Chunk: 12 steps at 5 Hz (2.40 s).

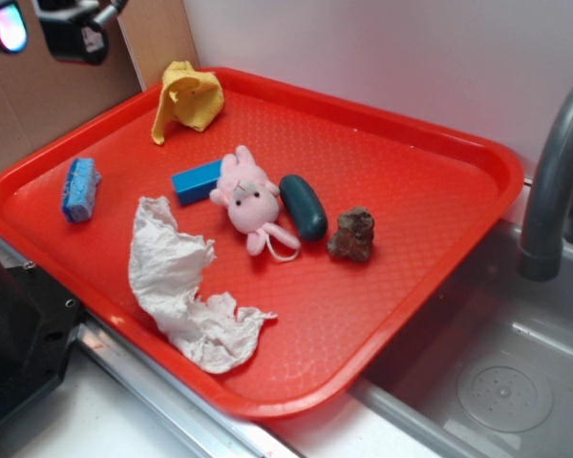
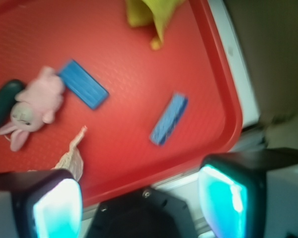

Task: Grab the blue sponge.

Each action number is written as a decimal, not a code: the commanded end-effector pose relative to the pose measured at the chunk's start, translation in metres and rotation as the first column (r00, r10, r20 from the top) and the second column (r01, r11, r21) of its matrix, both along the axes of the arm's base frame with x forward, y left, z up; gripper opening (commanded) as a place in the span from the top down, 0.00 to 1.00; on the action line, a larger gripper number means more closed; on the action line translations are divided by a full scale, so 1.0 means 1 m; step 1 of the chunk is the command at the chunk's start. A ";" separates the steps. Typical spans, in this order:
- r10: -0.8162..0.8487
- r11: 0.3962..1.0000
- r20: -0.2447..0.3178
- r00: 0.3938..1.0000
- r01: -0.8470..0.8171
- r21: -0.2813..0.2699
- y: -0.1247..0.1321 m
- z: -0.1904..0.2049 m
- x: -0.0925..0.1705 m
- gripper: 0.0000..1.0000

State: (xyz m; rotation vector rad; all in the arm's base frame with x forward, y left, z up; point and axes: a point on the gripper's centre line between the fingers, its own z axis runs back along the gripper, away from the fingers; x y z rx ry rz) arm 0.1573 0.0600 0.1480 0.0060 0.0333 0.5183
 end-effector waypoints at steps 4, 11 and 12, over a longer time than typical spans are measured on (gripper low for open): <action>0.401 0.913 0.181 0.898 -0.408 0.003 0.035 -0.086 0.000 0.00; -0.232 0.973 0.131 0.964 0.230 0.032 -0.011 0.041 0.002 1.00; -0.366 0.930 0.138 0.920 0.360 0.073 -0.057 0.066 0.027 1.00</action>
